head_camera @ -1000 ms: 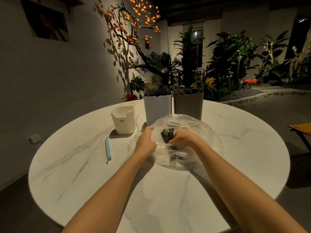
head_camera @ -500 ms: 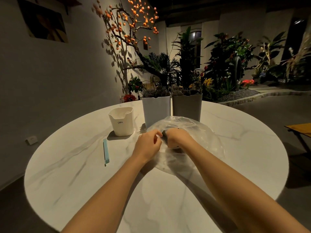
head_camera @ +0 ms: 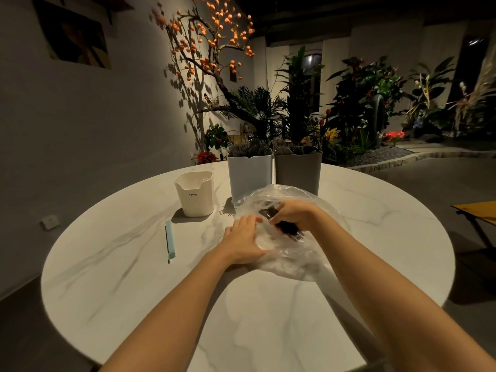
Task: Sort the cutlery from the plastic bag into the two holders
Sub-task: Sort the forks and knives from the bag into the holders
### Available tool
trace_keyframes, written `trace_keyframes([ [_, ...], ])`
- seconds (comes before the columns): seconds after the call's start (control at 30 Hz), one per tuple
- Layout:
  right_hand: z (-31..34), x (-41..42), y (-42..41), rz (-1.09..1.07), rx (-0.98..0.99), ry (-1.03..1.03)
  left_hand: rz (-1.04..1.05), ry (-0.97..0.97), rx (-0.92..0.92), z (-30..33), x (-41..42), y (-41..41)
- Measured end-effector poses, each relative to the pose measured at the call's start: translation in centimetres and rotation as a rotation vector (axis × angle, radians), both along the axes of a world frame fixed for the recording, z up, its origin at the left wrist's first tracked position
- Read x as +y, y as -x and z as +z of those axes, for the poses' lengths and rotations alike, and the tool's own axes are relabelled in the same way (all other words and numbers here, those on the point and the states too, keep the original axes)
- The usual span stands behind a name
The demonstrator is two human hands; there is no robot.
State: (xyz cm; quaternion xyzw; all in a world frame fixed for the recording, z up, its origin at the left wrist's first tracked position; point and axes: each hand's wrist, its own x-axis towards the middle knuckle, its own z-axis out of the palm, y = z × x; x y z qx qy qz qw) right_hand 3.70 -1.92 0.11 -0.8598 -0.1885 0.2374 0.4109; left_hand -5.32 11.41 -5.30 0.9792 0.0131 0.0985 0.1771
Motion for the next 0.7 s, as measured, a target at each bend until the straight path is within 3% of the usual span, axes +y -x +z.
trace_keyframes([
  [0.17,0.7,-0.1,-0.7,-0.030,0.383,-0.342,-0.010,0.050,0.097,0.2,0.3,-0.1],
  [0.33,1.2,-0.1,0.1,0.004,0.764,-0.639,0.031,0.099,0.074,-0.2,0.9,-0.5],
  [0.4,0.7,-0.6,0.3,0.093,0.767,-0.611,0.070,0.129,0.038,-0.4,1.0,-0.6],
  [0.53,-0.4,-2.1,0.1,0.206,0.651,-0.476,0.069,0.523,-0.036,-0.1,1.7,-1.0],
  [0.7,-1.0,-3.6,-0.6,0.481,0.433,-0.328,0.140,0.821,-0.238,0.4,2.4,-1.5],
])
